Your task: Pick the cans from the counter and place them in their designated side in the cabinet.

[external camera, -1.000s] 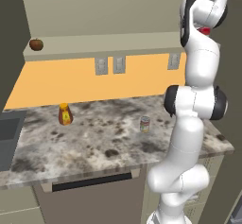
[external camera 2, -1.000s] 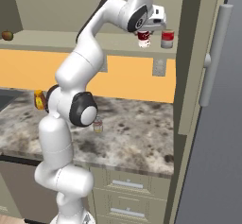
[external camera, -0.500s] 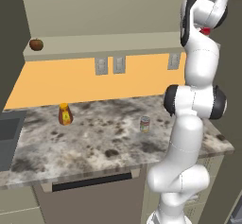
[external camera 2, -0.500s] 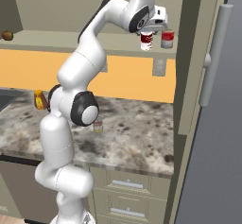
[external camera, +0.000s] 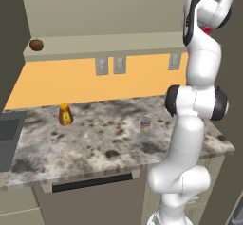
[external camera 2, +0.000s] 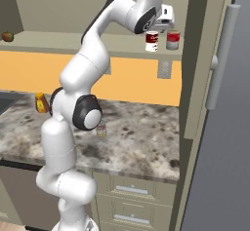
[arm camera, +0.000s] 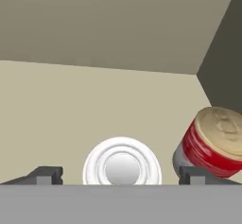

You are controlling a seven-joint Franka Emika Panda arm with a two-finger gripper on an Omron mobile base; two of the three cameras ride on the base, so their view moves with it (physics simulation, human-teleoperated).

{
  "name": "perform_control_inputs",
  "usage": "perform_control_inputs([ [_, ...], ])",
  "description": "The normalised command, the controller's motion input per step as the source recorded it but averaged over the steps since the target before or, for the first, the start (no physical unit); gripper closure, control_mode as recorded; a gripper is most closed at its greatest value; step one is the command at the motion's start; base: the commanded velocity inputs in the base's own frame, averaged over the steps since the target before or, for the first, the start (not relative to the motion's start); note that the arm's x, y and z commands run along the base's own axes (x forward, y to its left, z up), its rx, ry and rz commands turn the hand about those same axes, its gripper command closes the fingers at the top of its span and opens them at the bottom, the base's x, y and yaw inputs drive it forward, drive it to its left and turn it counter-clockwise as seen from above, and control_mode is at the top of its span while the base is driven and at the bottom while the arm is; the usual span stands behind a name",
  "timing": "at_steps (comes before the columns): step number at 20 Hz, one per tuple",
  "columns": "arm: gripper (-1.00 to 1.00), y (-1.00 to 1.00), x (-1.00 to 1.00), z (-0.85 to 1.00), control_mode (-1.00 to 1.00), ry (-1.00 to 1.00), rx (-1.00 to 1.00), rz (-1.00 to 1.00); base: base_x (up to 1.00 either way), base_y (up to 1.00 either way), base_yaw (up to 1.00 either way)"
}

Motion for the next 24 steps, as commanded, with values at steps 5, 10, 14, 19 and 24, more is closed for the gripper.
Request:
perform_control_inputs([
  [5, -1.00, 0.01, -0.34, 0.03, -1.00, -0.14, 0.02, 0.06, 0.00, 0.00, 0.00],
  [10, -1.00, 0.20, -0.43, -0.22, -1.00, -0.10, 0.01, 0.05, 0.00, 0.00, 0.00],
  [14, -1.00, 0.50, -0.35, -0.31, -1.00, -0.03, 0.01, 0.06, 0.00, 0.00, 0.00],
  [19, -1.00, 0.51, -0.43, -0.28, -1.00, -0.03, 0.00, 0.07, 0.00, 0.00, 0.00],
  [24, -1.00, 0.51, -0.46, -0.25, -1.00, -0.04, 0.00, 0.06, 0.00, 0.00, 0.00],
])
